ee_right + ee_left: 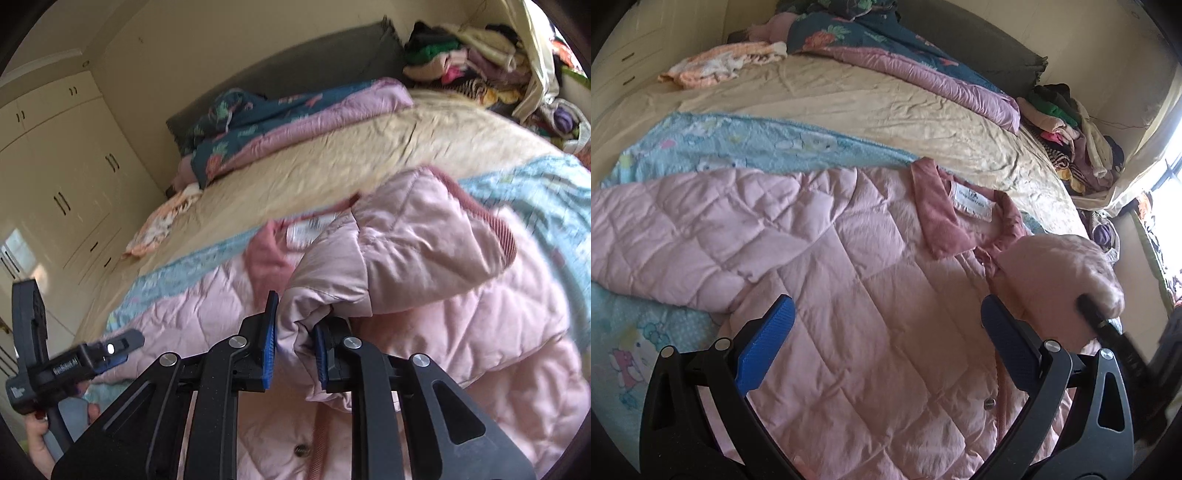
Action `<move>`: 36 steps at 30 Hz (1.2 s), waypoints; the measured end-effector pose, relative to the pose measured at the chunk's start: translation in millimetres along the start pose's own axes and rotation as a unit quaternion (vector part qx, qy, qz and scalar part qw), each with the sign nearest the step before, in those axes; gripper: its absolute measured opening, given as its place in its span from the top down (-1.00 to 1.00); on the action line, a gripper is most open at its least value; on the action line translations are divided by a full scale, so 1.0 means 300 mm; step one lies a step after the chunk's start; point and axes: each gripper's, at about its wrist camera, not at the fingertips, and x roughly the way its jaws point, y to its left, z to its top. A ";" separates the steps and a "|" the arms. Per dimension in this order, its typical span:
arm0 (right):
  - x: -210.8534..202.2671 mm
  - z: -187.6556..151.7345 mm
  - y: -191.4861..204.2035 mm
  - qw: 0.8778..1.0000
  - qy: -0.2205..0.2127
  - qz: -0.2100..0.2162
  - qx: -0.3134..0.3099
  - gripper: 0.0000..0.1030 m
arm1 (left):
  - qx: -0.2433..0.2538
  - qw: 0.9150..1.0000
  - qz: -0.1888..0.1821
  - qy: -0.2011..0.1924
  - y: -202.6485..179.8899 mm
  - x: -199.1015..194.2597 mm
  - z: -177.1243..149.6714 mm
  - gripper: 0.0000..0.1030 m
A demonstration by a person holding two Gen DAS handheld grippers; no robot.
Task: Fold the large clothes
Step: 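Lift the sleeve with the right gripper and fold it across the jacket front, then lower the sleeve onto the jacket front and open the right gripper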
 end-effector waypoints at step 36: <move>0.083 -0.170 0.212 0.994 0.073 0.080 -0.033 0.52 | -0.134 0.980 -0.137 0.054 0.126 0.030 0.008 -0.83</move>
